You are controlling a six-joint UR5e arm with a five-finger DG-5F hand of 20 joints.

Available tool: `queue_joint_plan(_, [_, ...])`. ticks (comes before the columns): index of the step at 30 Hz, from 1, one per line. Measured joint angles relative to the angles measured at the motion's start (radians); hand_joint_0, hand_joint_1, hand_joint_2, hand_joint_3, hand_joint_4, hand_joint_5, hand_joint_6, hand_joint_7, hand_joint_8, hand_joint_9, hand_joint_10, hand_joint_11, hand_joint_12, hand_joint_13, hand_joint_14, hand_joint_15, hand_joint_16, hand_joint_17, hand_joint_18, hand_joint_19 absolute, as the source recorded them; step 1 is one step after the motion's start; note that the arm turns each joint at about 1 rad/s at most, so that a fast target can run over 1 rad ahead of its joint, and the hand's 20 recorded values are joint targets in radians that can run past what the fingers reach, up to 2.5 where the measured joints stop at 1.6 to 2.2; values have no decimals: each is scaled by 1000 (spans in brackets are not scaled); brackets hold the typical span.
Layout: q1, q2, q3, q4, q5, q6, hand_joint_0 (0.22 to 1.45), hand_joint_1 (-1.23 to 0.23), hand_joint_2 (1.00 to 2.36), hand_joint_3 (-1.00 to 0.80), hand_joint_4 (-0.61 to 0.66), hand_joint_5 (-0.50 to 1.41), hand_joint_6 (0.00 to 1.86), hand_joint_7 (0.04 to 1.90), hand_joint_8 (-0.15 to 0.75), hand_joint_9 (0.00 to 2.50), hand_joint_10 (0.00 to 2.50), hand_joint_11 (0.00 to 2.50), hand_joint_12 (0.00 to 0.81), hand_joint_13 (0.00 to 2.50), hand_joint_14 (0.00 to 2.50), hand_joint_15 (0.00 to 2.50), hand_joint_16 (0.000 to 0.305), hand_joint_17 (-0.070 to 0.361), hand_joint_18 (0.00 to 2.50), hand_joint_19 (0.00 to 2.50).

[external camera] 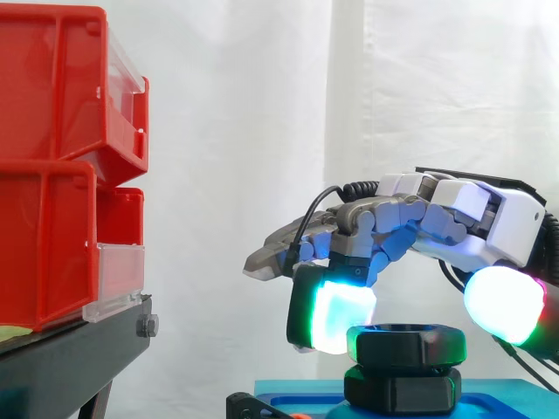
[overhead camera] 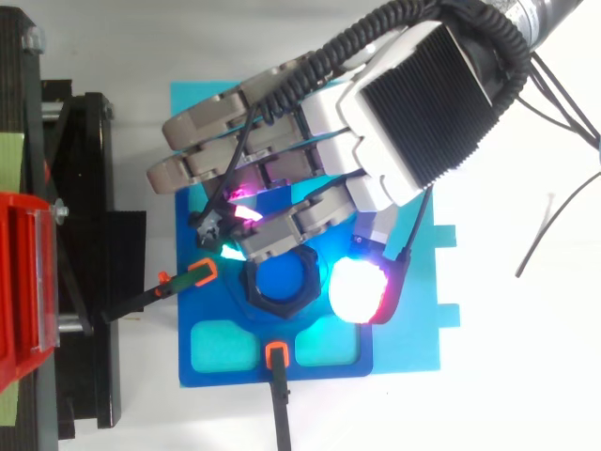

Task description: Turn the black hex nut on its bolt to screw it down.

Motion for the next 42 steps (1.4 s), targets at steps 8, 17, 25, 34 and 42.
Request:
queue_joint_plan(8, [-11,1,0,49,-39,70,457,-141,1000,-500,165,-30,612,1272,305,1062,7,234,384,590,4,101,56,125,541,235])
queue_joint_plan(17, [0,1,35,57,-49,120,458,-138,1000,-500,168,-29,597,1284,308,1060,7,234,382,607,3,108,55,124,555,243])
queue_joint_plan(25, [20,1,61,59,-38,136,462,-137,1000,-500,174,-30,573,1319,307,1058,7,232,381,614,4,114,54,122,560,246])
queue_joint_plan(34, [56,1,62,-5,22,126,463,-143,1000,-500,207,-32,500,1387,304,1036,7,239,379,603,4,113,54,121,552,246])
queue_joint_plan(42, [80,1,62,-68,67,107,467,-154,1000,-500,239,-52,502,1243,304,1021,7,233,376,597,4,115,54,121,553,247])
